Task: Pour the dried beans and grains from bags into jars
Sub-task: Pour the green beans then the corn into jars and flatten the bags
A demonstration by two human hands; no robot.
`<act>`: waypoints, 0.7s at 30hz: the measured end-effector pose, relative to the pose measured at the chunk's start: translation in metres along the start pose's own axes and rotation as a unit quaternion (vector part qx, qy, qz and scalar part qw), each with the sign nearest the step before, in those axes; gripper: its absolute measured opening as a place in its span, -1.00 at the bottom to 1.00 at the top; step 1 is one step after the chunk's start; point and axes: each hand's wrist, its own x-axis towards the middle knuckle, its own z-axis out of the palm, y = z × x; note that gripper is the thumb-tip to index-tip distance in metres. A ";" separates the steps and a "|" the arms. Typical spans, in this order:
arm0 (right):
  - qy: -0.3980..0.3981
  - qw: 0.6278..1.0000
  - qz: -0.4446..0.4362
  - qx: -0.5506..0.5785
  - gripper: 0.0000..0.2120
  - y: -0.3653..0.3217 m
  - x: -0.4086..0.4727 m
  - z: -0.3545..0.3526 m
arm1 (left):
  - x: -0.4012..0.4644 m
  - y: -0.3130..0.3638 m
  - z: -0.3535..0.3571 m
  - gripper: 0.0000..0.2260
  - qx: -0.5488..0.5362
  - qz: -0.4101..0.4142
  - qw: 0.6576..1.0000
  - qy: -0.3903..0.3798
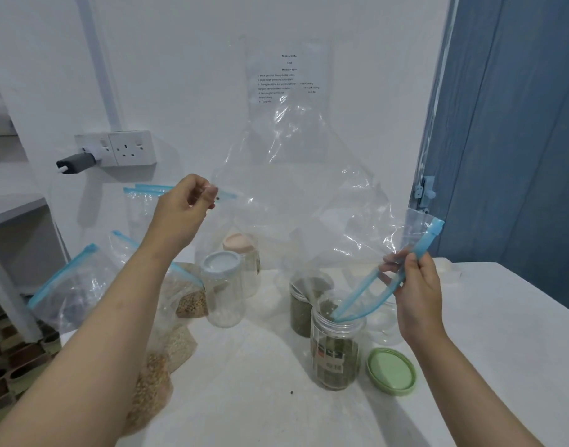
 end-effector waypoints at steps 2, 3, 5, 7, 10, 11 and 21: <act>-0.003 1.000 0.000 -0.001 -0.72 -0.001 -0.001 0.000 | 0.000 0.000 -0.001 -0.86 0.001 0.010 1.000 0.001; -0.004 1.000 0.001 -0.001 -0.72 -0.001 -0.002 0.000 | -0.001 0.000 0.000 -0.85 -0.003 0.015 1.000 0.003; -0.004 1.000 0.005 -0.001 -0.72 -0.002 -0.003 0.000 | -0.002 0.003 0.001 -0.80 -0.011 0.020 1.000 0.003; -0.004 1.000 0.004 -0.006 -0.73 -0.002 -0.004 0.000 | -0.003 0.006 0.002 -0.81 -0.022 0.021 1.000 0.000; -0.014 1.000 -0.002 -0.021 -0.75 -0.002 -0.006 -0.001 | -0.004 0.007 0.002 -0.89 -0.024 0.019 1.000 0.002; -0.014 1.000 -0.003 -0.023 -0.75 -0.003 -0.006 0.000 | -0.004 0.008 0.002 -0.89 -0.023 0.019 1.000 0.003; -0.010 1.000 0.002 -0.019 -0.74 -0.004 -0.005 0.000 | -0.007 0.007 0.009 -0.84 -0.077 -0.006 0.997 -0.003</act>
